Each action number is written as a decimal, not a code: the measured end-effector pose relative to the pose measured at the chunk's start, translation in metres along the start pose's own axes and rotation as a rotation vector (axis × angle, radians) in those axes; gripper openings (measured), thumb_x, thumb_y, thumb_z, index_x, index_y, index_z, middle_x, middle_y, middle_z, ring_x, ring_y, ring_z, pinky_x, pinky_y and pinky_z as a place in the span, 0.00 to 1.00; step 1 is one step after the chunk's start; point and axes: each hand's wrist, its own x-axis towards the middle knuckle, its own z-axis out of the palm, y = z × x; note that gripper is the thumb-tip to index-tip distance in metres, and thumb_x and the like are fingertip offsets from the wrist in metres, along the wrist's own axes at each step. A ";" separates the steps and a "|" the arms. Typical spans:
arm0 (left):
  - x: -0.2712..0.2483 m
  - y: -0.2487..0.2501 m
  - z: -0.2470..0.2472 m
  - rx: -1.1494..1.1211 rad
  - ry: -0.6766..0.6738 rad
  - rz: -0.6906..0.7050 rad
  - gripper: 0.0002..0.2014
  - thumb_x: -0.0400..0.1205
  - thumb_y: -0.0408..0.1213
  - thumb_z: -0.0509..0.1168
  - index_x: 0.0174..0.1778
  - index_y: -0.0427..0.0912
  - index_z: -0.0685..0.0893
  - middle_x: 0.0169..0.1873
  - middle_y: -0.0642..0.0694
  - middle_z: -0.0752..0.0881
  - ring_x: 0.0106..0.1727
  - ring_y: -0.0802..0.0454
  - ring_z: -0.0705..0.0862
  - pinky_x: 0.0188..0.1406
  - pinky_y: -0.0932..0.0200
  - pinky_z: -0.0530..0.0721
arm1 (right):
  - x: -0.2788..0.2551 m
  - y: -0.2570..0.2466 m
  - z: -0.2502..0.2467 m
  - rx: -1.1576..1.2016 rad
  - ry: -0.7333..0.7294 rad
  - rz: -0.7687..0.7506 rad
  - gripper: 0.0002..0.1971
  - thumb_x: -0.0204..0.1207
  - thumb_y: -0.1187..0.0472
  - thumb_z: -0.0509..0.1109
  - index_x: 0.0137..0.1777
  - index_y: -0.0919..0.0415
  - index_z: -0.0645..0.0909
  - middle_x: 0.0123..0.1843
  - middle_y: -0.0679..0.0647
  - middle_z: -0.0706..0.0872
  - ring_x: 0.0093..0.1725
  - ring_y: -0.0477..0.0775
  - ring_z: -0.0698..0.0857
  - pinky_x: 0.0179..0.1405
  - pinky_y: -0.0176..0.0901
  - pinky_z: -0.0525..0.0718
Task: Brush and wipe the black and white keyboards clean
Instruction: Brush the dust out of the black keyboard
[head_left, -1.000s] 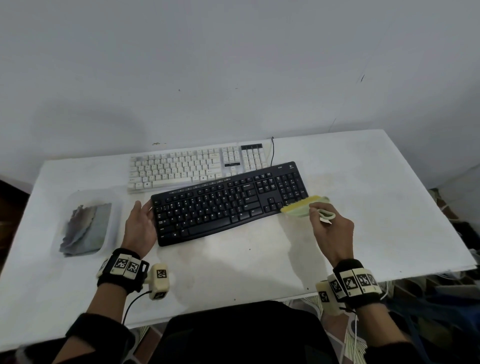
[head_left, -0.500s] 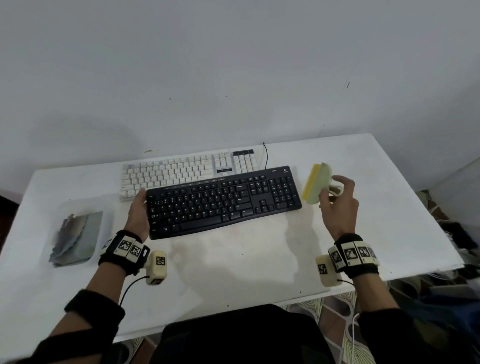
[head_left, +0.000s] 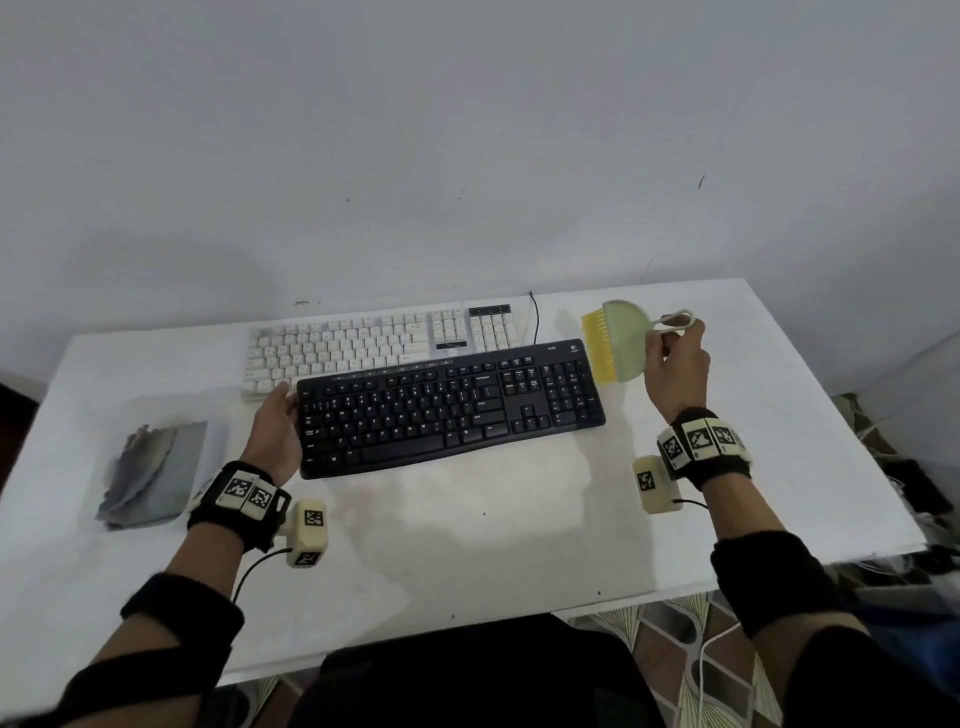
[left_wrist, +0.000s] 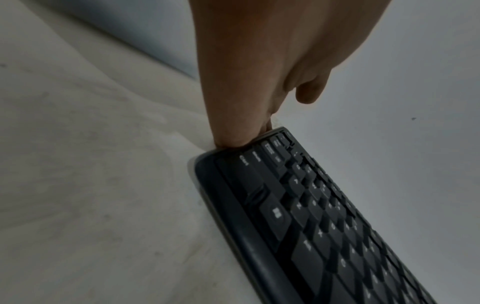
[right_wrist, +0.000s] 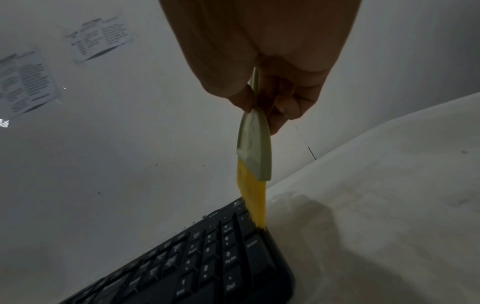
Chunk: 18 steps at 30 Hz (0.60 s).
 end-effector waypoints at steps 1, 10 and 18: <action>0.000 -0.001 0.000 0.006 -0.003 0.001 0.21 0.94 0.51 0.49 0.59 0.42 0.83 0.54 0.44 0.86 0.57 0.47 0.85 0.53 0.47 0.81 | 0.000 0.002 0.001 -0.006 -0.012 0.016 0.11 0.87 0.64 0.60 0.66 0.66 0.68 0.43 0.59 0.90 0.41 0.60 0.81 0.41 0.40 0.69; -0.006 -0.003 0.004 -0.001 -0.026 0.012 0.19 0.95 0.46 0.48 0.53 0.44 0.84 0.35 0.54 0.93 0.50 0.52 0.86 0.47 0.51 0.81 | -0.018 0.015 -0.018 -0.091 -0.034 0.132 0.10 0.82 0.62 0.65 0.59 0.63 0.71 0.43 0.58 0.88 0.39 0.58 0.83 0.37 0.42 0.75; -0.003 -0.004 0.001 -0.020 -0.050 0.025 0.19 0.94 0.45 0.48 0.55 0.45 0.84 0.36 0.54 0.93 0.51 0.52 0.87 0.47 0.50 0.81 | -0.021 0.004 -0.004 0.100 0.072 0.030 0.08 0.86 0.60 0.62 0.62 0.58 0.68 0.34 0.49 0.87 0.30 0.42 0.79 0.36 0.29 0.75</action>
